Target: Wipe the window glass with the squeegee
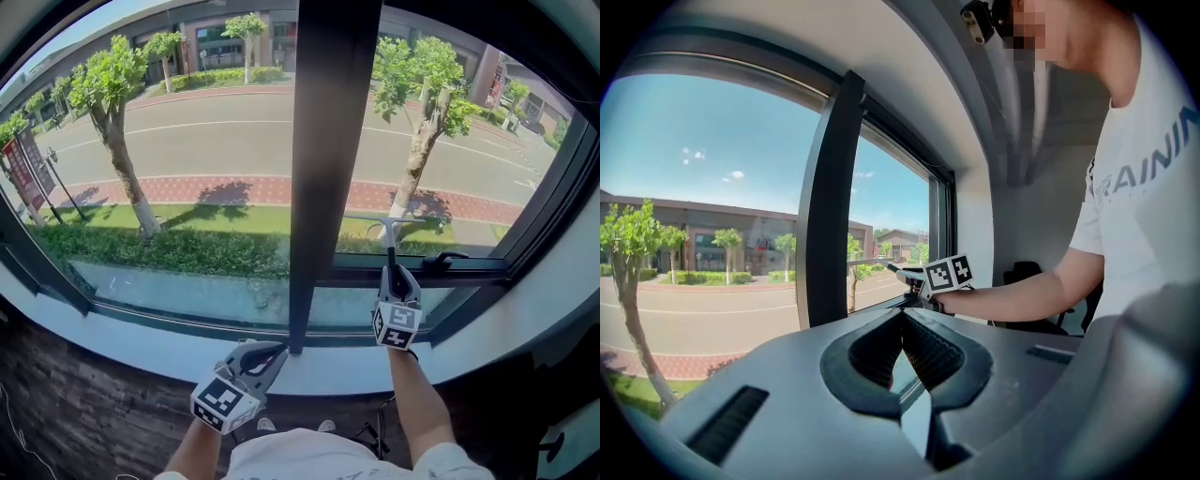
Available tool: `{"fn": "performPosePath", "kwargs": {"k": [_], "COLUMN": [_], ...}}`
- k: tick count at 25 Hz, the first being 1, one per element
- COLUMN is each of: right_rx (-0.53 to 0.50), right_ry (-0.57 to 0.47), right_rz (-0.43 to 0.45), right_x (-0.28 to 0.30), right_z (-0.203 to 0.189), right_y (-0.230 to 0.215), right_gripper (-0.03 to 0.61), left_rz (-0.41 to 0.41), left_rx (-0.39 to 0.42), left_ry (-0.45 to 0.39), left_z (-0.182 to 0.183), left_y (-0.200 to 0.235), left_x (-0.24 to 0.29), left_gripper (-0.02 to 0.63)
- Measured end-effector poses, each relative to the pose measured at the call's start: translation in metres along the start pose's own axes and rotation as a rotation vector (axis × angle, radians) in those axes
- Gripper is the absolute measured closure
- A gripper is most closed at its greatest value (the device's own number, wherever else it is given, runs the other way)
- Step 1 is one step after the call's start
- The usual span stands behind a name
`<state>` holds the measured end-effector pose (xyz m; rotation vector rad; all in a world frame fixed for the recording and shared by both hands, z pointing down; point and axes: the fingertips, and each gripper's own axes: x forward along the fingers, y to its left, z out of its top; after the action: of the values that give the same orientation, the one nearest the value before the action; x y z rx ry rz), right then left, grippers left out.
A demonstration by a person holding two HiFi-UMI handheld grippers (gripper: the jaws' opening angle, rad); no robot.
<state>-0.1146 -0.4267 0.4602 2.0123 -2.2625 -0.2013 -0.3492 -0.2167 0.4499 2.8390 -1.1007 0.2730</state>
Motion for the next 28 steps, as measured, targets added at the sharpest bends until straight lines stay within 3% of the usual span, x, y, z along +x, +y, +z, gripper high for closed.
{"fn": "performPosePath", "kwargs": {"k": [14, 28], "right_rx": [-0.064, 0.049], "right_ry": [0.082, 0.153], "right_rz": [0.031, 0.028], "right_x": [0.004, 0.002], "right_z": [-0.056, -0.103], "right_y": [0.01, 0.016], "right_gripper": [0.479, 0.479], "left_rz": [0.014, 0.03], "left_rx": [-0.022, -0.036], "left_ry": [0.029, 0.076], "left_z": [-0.007, -0.018], "left_y": [0.003, 0.005], "left_x": [0.002, -0.001], "left_gripper": [0.597, 0.597]}}
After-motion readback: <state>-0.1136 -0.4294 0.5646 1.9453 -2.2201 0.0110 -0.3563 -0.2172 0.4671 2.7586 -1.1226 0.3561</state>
